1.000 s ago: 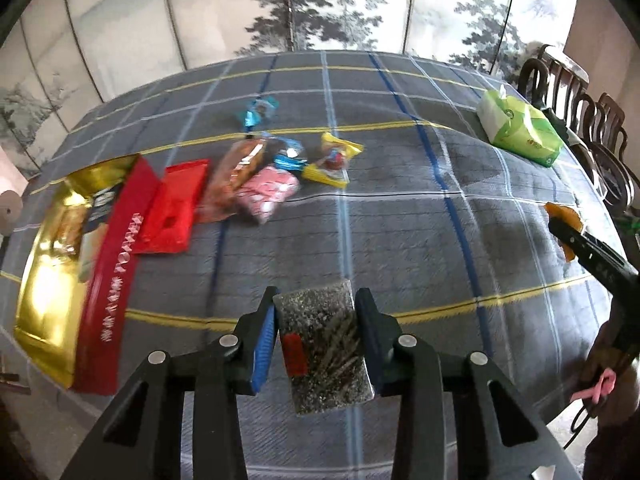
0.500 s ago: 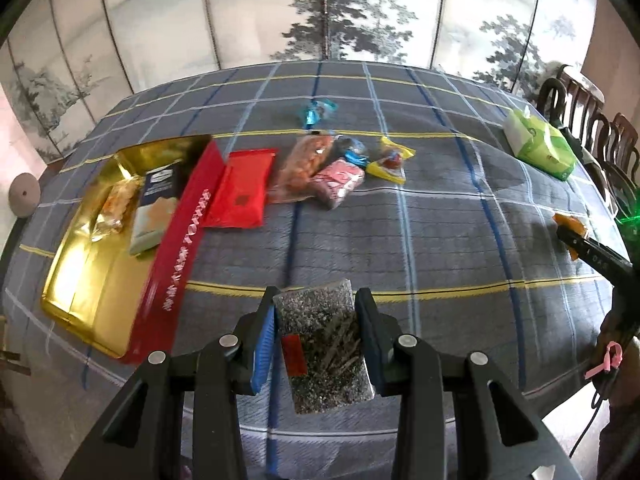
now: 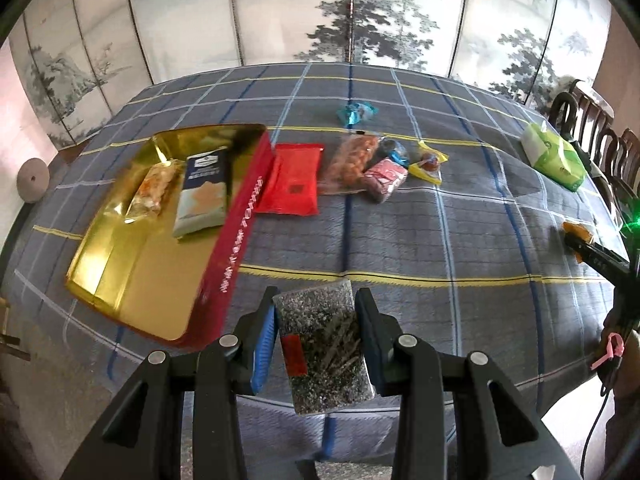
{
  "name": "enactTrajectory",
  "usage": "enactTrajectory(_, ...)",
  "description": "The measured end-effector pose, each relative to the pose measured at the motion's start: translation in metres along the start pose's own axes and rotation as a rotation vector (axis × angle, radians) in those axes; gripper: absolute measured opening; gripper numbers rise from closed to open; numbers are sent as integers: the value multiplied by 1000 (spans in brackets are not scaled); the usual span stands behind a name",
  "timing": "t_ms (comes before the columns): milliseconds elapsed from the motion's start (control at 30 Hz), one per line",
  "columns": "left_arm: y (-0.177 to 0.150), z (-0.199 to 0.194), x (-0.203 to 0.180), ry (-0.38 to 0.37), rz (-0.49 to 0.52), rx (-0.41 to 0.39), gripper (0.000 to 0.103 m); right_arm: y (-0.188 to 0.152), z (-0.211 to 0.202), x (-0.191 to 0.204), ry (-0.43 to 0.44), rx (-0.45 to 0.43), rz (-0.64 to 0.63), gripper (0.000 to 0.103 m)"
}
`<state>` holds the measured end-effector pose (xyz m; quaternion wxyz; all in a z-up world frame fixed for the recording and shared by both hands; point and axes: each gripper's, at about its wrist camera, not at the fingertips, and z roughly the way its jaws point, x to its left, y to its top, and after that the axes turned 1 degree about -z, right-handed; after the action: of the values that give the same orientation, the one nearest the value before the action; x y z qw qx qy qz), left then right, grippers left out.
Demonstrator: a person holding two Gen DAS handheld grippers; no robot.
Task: Organize snacks
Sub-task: 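Carry the grey seaweed bag into the gold tin and open the left gripper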
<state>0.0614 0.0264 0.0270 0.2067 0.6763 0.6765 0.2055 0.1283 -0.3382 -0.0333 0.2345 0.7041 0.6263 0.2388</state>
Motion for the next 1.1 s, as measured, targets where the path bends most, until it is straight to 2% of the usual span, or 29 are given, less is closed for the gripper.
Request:
enactTrajectory(667, 8, -11, 65, 53, -82, -22, 35, -2, -1, 6, -45, -1, -26, 43)
enactTrajectory(867, 21, -8, 88, 105, -94, -45, 35, -2, -1, 6, -41, -1, -24, 44)
enactTrajectory(1100, 31, 10, 114, 159, -99, -25, 35, -3, -2, 7, -39, -2, -25, 44)
